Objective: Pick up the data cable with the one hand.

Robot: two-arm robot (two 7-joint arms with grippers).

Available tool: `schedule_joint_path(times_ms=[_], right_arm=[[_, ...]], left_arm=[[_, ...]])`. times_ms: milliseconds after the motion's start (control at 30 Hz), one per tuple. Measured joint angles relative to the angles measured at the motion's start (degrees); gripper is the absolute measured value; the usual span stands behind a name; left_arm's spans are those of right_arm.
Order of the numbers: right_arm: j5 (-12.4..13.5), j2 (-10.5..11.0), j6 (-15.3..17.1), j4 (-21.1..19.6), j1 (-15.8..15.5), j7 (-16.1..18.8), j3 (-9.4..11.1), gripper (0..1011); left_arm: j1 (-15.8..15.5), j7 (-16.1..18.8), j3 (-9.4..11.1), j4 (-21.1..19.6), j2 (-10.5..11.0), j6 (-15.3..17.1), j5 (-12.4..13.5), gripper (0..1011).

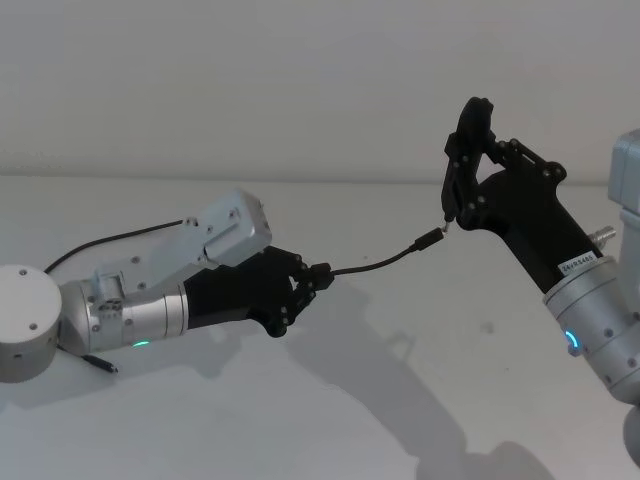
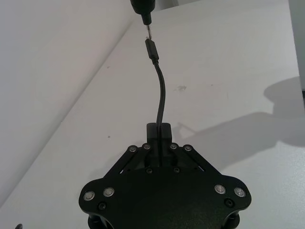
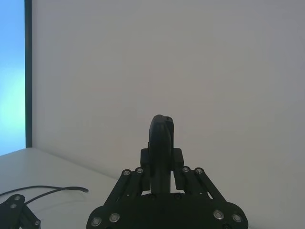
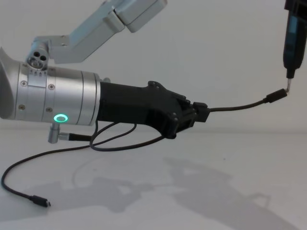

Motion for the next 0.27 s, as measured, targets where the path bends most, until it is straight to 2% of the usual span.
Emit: schedule_joint_path(times_ms=[267], right_arm=[[0.0, 0.0, 0.0, 0.0, 0.0, 0.0, 0.0, 275]], left_arm=[[0.0, 0.0, 0.0, 0.0, 0.0, 0.0, 0.0, 39]])
